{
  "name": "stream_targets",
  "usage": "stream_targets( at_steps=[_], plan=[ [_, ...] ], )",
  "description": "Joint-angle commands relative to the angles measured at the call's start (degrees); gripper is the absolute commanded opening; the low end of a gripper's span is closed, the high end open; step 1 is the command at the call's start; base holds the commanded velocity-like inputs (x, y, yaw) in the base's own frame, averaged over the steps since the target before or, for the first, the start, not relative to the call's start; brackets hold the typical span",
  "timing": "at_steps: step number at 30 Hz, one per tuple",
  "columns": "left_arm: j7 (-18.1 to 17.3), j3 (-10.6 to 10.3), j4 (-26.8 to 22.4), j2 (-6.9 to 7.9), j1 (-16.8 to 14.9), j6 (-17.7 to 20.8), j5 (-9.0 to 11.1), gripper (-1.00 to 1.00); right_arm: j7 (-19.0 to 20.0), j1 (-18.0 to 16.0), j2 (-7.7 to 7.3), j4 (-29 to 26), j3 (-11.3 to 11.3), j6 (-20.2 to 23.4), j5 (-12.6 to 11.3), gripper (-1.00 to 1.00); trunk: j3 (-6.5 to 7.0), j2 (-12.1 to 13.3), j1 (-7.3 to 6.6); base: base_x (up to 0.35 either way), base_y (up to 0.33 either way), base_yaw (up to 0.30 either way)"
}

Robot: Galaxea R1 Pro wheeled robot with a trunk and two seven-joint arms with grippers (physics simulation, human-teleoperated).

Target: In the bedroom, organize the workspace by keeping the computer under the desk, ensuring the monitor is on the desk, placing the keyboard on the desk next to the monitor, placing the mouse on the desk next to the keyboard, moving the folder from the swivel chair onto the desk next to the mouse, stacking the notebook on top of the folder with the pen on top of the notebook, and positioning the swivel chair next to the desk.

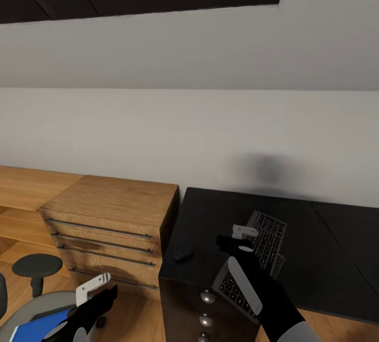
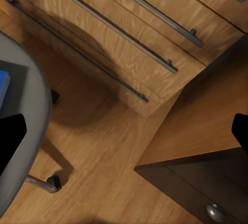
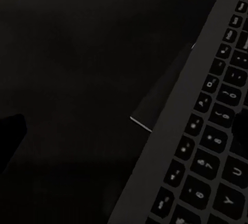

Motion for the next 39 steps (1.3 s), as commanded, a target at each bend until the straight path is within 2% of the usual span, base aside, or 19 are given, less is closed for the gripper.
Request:
stream_targets(
  at_steps=[1,26,30,32,39],
  plan=[
    [0.43,0.02,-0.10,-0.03,-0.01,0.22,0.61,1.00,-0.49,-0.06,-0.02,-0.06,0.12,0.13,-0.45,1.00,-0.24,-0.45,0.23,0.000,0.000,0.000],
    [0.49,0.00,-0.10,-0.03,-0.01,0.22,0.61,1.00,-0.91,-0.06,0.02,2.64,-0.14,0.29,-0.39,1.00,-4.73,-10.48,5.72,0.000,0.000,0.000],
    [0.49,-0.06,-0.10,-0.03,-0.01,0.22,0.61,1.00,-2.57,-0.06,0.02,2.66,-0.03,0.25,-0.23,1.00,-4.73,-10.48,5.72,0.000,0.000,0.000],
    [0.49,-0.07,-0.10,-0.03,-0.01,0.22,0.61,1.00,-3.31,-0.06,0.04,2.66,0.04,0.22,0.13,1.00,-4.73,-10.48,5.72,0.000,0.000,0.000],
    [0.49,-0.39,-0.10,-0.03,-0.01,0.22,0.57,1.00,-5.78,-0.06,0.24,2.66,0.33,0.14,4.37,1.00,-4.73,-10.48,5.72,0.000,0.000,0.000]
  ],
)
